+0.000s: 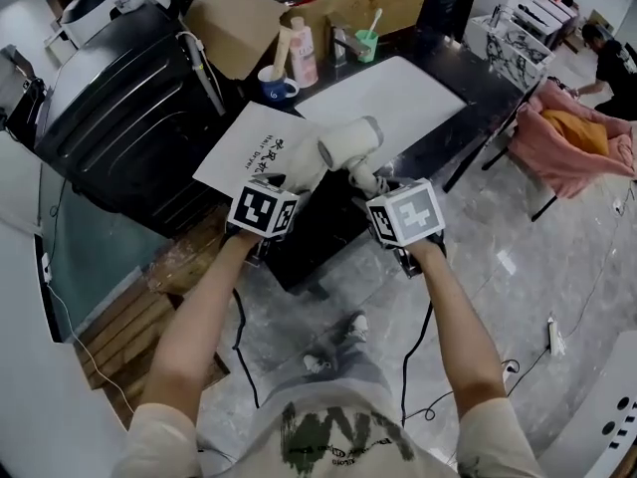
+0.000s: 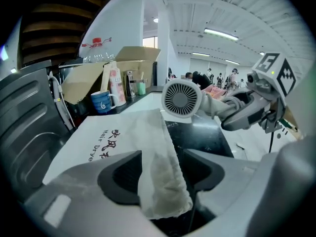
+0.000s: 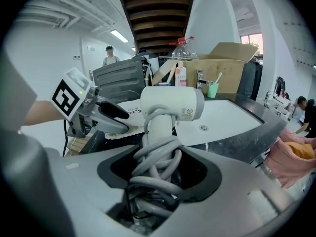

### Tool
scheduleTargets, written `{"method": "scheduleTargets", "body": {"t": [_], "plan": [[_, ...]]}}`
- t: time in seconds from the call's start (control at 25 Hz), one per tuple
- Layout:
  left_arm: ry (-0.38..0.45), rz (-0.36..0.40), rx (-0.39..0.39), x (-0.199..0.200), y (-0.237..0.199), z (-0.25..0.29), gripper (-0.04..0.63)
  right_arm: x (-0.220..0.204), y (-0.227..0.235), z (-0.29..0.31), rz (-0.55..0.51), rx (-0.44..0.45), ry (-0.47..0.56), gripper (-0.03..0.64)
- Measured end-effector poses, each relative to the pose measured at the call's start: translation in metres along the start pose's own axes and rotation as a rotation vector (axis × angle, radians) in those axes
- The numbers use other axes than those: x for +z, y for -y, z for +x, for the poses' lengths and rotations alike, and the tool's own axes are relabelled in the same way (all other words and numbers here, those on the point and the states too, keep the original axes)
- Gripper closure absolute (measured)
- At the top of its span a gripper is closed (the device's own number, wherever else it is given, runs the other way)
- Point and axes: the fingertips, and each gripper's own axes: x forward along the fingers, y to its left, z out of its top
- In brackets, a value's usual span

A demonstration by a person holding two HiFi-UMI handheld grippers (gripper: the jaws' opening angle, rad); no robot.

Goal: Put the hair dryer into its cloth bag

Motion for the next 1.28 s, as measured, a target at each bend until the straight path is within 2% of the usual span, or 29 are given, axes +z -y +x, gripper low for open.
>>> {"method": "scheduleTargets", "body": {"t": [0.08, 0.24, 0.44, 0.76, 1.28], "plan": [[-0.022, 0.008, -0.002, -0.002, 0.000, 0.004, 0.331, -0.003, 0.001, -0.002, 0.011, -0.001, 0.001, 0.372], [-0.036, 0.021, 0.032, -0.002, -0.003, 0.005, 0.465, -0.008, 0.002, -0.007, 0.020, -0.002, 0.002, 0.373], [-0.059, 0.028, 0.058, -0.006, -0.007, 0.009, 0.546, -0.010, 0.004, -0.010, 0.024, -0.001, 0.003, 0.371], [-0.003, -0.019, 0.051, 0.008, -0.017, -0.004, 0.568, -0.010, 0.004, -0.010, 0.020, 0.017, 0.012, 0.371], [0.120, -0.009, 0.108, 0.053, -0.041, -0.036, 0.568, -0.005, 0.007, -0.017, 0.012, 0.023, 0.025, 0.371]]}}
